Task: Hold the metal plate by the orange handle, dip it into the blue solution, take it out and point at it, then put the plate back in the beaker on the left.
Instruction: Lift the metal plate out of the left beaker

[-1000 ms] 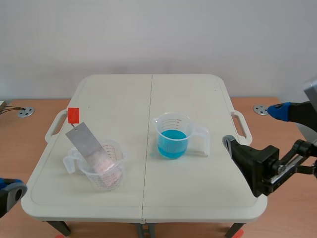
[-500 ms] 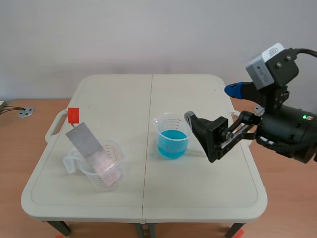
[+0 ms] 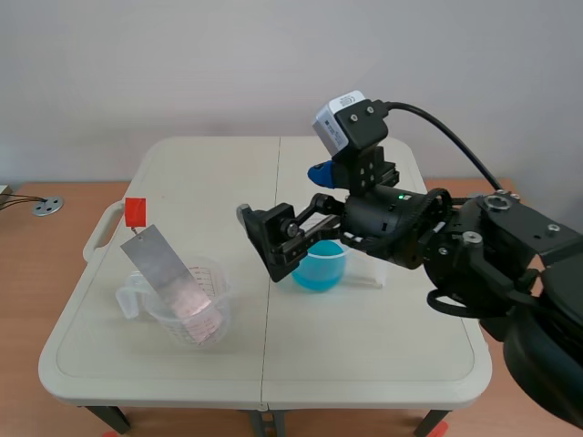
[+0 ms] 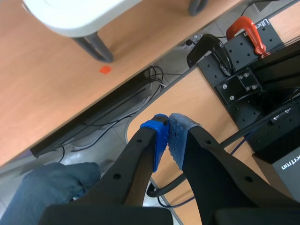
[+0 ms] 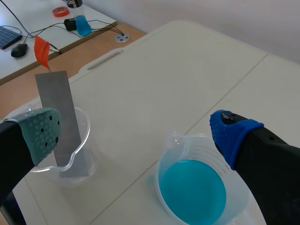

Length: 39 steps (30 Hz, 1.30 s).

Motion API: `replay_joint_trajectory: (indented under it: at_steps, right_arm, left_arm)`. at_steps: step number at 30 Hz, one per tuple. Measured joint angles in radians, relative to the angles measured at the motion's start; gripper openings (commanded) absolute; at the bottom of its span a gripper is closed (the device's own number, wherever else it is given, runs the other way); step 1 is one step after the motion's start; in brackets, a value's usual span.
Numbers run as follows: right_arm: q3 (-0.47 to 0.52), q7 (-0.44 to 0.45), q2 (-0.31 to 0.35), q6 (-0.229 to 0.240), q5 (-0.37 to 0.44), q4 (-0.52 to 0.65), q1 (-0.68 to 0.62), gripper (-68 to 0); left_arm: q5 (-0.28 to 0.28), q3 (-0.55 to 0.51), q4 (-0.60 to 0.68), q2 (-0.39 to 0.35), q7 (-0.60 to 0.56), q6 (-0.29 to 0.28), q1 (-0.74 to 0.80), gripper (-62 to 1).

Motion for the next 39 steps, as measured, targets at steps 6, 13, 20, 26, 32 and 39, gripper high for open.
replay_joint_trajectory:
  at_steps: [6,13,20,26,32,39]
  right_arm:
    - [-0.062,0.000,-0.086,0.044,0.000,-0.132,0.106,-1.2]
    - [-0.122,0.001,-0.175,0.084,0.000,-0.283,0.198,-1.2]
    - [-0.164,0.001,-0.258,0.135,0.000,-0.393,0.272,-1.2]
    - [-0.215,0.001,-0.306,0.135,0.000,-0.443,0.329,-1.2]
    - [-0.227,0.000,-0.365,0.135,0.000,-0.555,0.381,-1.2]
    - [-0.227,0.001,-0.404,0.176,-0.007,-0.639,0.406,-6.4]
  left_arm:
    - [0.000,0.000,-0.002,0.000,-0.006,0.000,0.000,-58.0]
    - [0.000,0.000,-0.002,0.000,-0.006,0.000,0.000,-58.0]
    - [0.000,0.000,-0.002,0.000,-0.006,0.000,0.000,-58.0]
    - [0.000,0.000,-0.002,0.000,-0.006,0.000,0.000,-58.0]
    - [0.000,0.000,-0.002,0.000,-0.006,0.000,0.000,-58.0]
    - [0.000,0.000,-0.002,0.000,-0.006,-0.001,0.000,-58.0]
